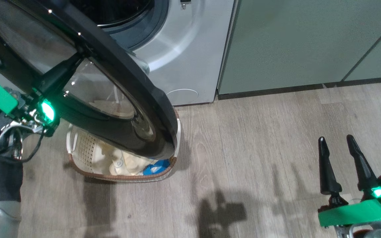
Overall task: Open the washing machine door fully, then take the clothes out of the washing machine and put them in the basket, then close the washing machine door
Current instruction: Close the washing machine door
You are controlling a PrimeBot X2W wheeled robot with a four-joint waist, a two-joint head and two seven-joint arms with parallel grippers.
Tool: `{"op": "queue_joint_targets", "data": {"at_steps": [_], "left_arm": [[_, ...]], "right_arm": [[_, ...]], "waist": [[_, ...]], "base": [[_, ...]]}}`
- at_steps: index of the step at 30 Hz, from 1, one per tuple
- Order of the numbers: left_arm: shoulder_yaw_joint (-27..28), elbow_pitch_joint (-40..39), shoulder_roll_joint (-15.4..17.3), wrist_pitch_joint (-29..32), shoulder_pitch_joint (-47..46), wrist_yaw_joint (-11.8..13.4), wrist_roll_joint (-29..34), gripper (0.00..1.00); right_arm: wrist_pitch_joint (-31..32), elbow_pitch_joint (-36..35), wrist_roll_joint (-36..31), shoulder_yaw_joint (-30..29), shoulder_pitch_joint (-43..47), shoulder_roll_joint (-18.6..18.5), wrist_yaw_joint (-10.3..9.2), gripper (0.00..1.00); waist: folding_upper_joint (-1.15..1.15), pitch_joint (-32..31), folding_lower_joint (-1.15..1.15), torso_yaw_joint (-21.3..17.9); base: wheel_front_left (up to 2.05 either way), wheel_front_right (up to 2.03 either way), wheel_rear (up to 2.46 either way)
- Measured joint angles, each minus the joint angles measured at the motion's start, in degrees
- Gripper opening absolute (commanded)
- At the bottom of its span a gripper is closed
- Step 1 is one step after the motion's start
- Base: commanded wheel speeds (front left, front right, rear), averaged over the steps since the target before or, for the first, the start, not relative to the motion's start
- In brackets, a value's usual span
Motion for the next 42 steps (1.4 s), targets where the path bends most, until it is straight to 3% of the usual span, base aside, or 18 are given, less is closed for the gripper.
{"op": "queue_joint_targets", "data": {"at_steps": [16, 24, 25, 26, 27, 35, 42], "left_arm": [[0.53, 2.58, -0.73, -1.86, -1.25, -1.25, 0.87, 0.0], [3.1, 0.46, -2.2, -5.22, 3.42, -1.94, 1.29, 0.0], [3.43, -0.02, -2.61, -5.63, 4.15, -2.29, 1.3, 0.37], [3.66, -0.48, -3.08, -5.98, 4.83, -2.31, 1.3, 0.86], [3.83, -1.16, -3.66, -7.0, 6.19, -2.53, 1.99, 1.0], [5.8, -5.08, -5.86, -11.4, 10.35, -2.79, 3.56, 1.0], [7.06, -9.88, -6.04, -20.94, 12.83, -3.31, 13.95, 1.0]], "right_arm": [[0.0, -0.4, 0.56, -1.05, 0.0, 0.04, 0.0, 1.0], [0.0, -0.7, 0.56, -2.11, 0.05, 0.05, 0.0, 1.0], [0.0, -0.74, 0.56, -2.15, 0.08, 0.05, 0.0, 1.0], [0.0, -0.76, 0.56, -2.18, 0.1, 0.05, 0.0, 1.0], [0.0, -0.78, 0.41, -2.18, 0.13, 0.07, 0.0, 1.0], [0.0, -0.78, 0.38, -2.31, 0.32, 0.07, 0.0, 1.0], [0.0, -0.81, -0.52, -2.34, 0.51, 0.08, 0.0, 1.0]], "waist": [[0.0, -0.08, -0.01, 2.17], [0.0, -0.67, -0.01, 4.74], [0.0, -0.8, -0.01, 5.08], [0.0, -0.95, -0.01, 5.42], [0.0, -1.27, -0.01, 6.07], [0.0, -2.7, -0.01, 7.63], [0.0, -3.22, -0.01, 8.38]], "base": [[0.0, 0.0, 0.0], [0.0, 0.0, 0.0], [0.0, 0.0, 0.0], [0.0, 0.0, 0.0], [0.0, 0.0, 0.0], [0.0, 0.0, 0.0], [0.0, 0.0, 0.0]]}}
